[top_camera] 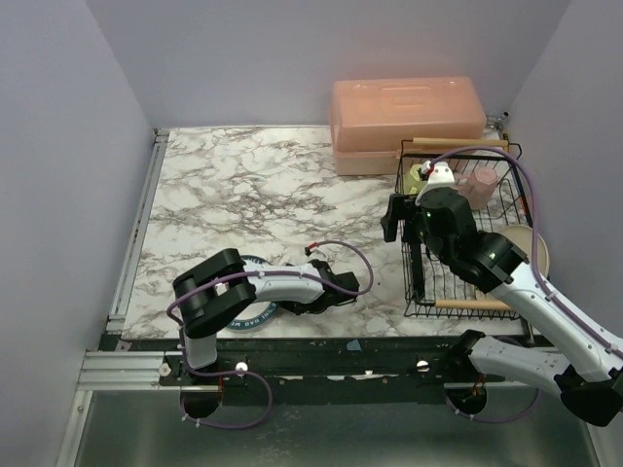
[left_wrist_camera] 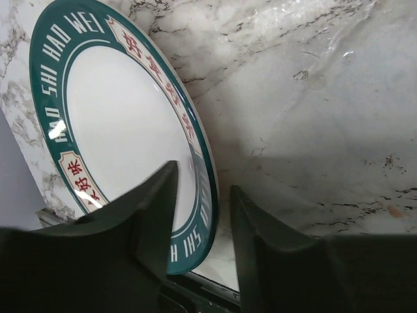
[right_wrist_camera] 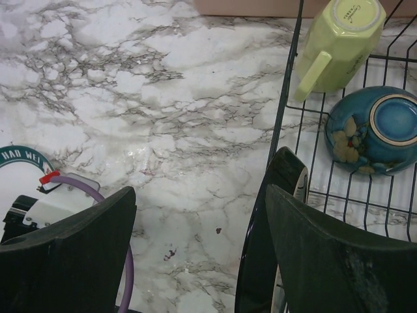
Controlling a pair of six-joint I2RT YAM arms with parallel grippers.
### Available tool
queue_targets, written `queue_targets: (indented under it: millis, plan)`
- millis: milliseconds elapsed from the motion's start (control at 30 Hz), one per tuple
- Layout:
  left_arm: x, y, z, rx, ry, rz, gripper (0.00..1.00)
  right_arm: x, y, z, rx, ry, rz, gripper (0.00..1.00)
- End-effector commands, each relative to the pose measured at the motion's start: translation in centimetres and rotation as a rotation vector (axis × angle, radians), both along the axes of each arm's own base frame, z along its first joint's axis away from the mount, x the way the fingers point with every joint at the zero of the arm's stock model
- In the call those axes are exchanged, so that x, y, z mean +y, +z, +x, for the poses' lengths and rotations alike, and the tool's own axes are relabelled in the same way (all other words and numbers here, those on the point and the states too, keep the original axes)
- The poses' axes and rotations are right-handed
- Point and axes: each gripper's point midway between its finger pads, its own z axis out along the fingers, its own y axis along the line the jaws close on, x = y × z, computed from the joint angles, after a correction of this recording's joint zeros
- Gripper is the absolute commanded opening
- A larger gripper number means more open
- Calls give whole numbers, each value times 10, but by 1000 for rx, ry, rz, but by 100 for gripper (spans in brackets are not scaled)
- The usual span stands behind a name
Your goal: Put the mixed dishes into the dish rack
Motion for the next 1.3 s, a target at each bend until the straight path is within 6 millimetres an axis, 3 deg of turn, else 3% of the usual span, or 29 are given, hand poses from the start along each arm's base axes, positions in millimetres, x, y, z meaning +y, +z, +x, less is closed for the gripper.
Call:
queue_targets:
  millis: [0, 167, 300, 367, 567, 667, 867, 967, 1267]
  plan:
    - [3, 0, 6, -66, 37, 16, 34, -8, -3, -3, 0, -17, -16, 83]
    - [0, 11, 10, -90, 23, 8, 15, -2, -8, -5, 20, 0, 12, 83]
    - [-4, 33, 12, -113, -15, -13, 5, 7, -2, -2, 0, 3, 78, 83]
    - [-5, 47, 13, -134, -31, -24, 0, 4, -10, -7, 29, -11, 76, 83]
    - [-21, 80, 9, -152, -99, -144, 0, -18, -14, 0, 29, -223, 133, 88]
    - [-27, 92, 7, -155, -112, -218, 0, -14, -14, 4, 42, -244, 163, 91]
    - [-37, 113, 5, -195, -150, -416, 0, 19, 3, 14, 84, -147, 272, 91]
    - [-37, 120, 3, -219, -166, -500, 0, 47, 12, 16, 114, -49, 353, 91]
    - [-33, 131, -3, -289, -226, -703, 0, 132, -17, 12, 346, 169, 575, 88]
